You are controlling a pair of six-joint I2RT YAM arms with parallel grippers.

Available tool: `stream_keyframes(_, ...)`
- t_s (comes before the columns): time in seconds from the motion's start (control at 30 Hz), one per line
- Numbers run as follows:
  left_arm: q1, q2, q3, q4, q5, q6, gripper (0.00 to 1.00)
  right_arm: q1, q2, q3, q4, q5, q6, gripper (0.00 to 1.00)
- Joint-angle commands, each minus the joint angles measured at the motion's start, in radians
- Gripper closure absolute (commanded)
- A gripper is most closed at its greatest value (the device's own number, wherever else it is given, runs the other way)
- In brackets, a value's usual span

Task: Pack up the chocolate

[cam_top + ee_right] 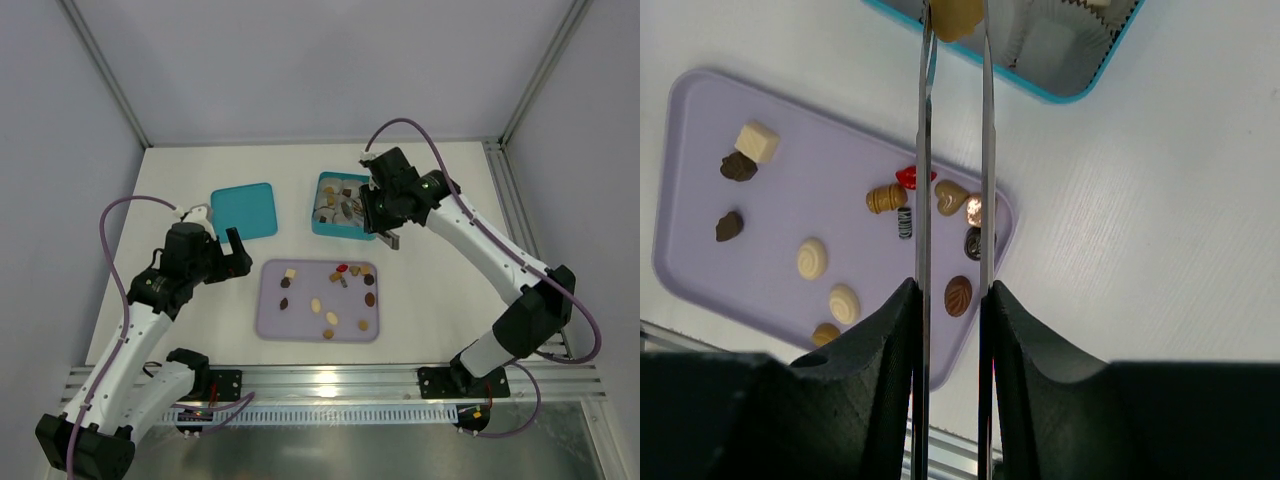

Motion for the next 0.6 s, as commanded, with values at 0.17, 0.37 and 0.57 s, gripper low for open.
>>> stream_keyframes(0.17, -0.002, -0.002, 0.009, 0.015, -0.005, 0.005, 0.00, -0.037, 0.193, 0.166, 0.051, -0.033, -0.048, 0.70)
stream_keyframes(0.37, -0.002, -0.006, 0.007, 0.015, -0.006, 0.005, 0.00, -0.038, 0.271, 0.206, 0.054, -0.039, -0.051, 0.70)
stream_keyframes(0.57, -0.002, -0.005, 0.009, 0.015, -0.006, 0.005, 0.00, -0.040, 0.299, 0.190, 0.063, -0.044, -0.056, 0.70)
